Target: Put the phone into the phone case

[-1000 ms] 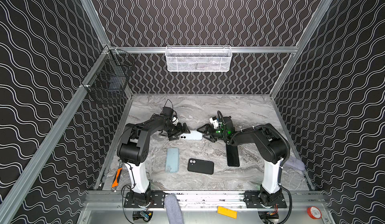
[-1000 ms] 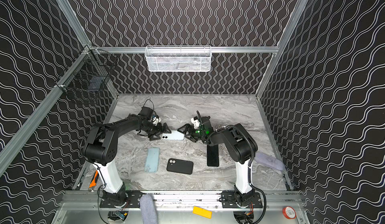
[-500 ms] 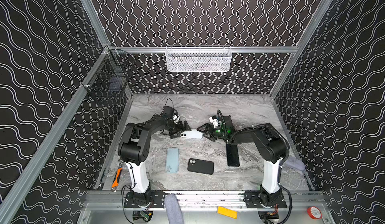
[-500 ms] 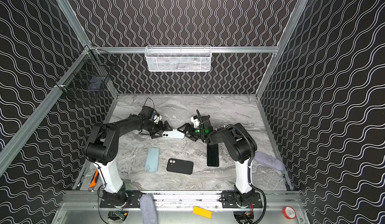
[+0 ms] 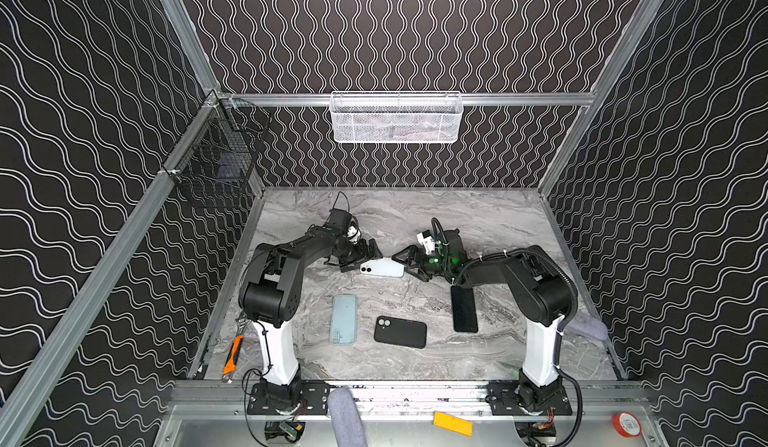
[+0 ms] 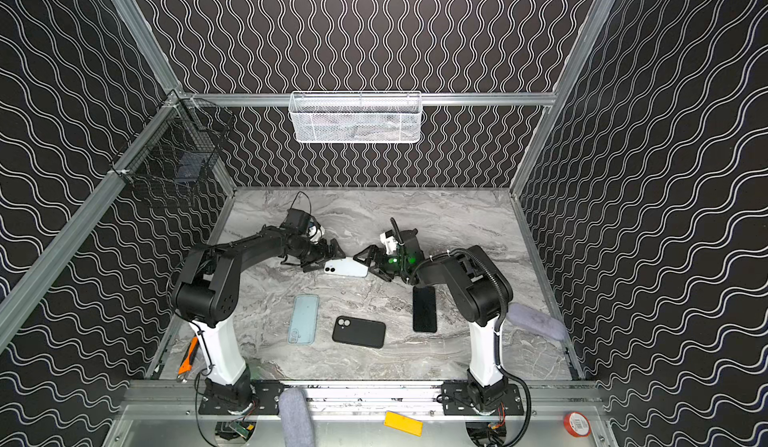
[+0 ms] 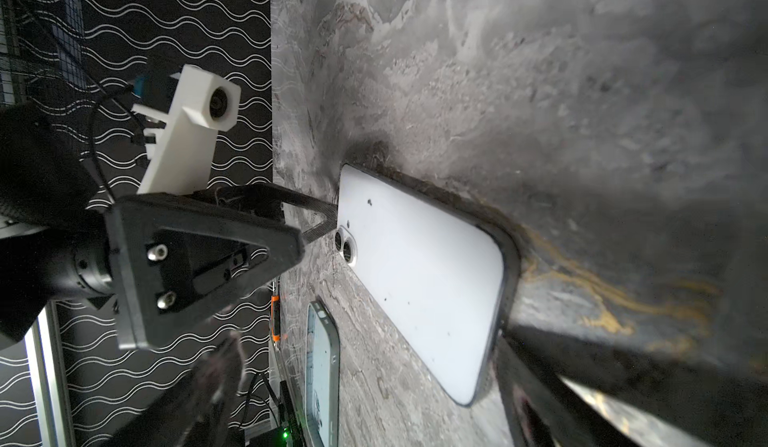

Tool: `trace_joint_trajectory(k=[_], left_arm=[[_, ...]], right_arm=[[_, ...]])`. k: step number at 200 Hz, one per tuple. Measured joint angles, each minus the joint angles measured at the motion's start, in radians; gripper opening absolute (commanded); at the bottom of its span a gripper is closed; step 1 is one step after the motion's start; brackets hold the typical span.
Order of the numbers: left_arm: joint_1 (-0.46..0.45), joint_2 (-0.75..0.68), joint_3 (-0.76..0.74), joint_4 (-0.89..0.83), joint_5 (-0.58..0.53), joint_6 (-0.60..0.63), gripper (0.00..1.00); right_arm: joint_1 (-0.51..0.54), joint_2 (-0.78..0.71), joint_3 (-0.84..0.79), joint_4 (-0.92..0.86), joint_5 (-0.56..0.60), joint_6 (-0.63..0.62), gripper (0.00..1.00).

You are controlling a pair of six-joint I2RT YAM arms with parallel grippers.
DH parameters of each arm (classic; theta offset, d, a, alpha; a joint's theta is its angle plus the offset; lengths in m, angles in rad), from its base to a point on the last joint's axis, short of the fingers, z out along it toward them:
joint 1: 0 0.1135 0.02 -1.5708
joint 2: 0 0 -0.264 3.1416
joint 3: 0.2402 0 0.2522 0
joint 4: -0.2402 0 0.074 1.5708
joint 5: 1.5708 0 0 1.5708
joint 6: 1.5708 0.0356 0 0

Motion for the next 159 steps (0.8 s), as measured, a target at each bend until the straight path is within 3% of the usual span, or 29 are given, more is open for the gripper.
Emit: trace_joint_trajectory(k=[79, 159], left_arm=[[-0.008, -0.032, -0.045, 0.067, 0.008, -0.002, 0.98], [-0.013, -0.156, -0.071, 0.121, 0.044, -0.028, 0.82]], right_arm=[[-0.005, 0.014, 0.009, -0.007, 0.002, -0.002, 0.98], [-0.025, 0.026, -0.006, 0.034, -0.013, -0.001, 0.98]])
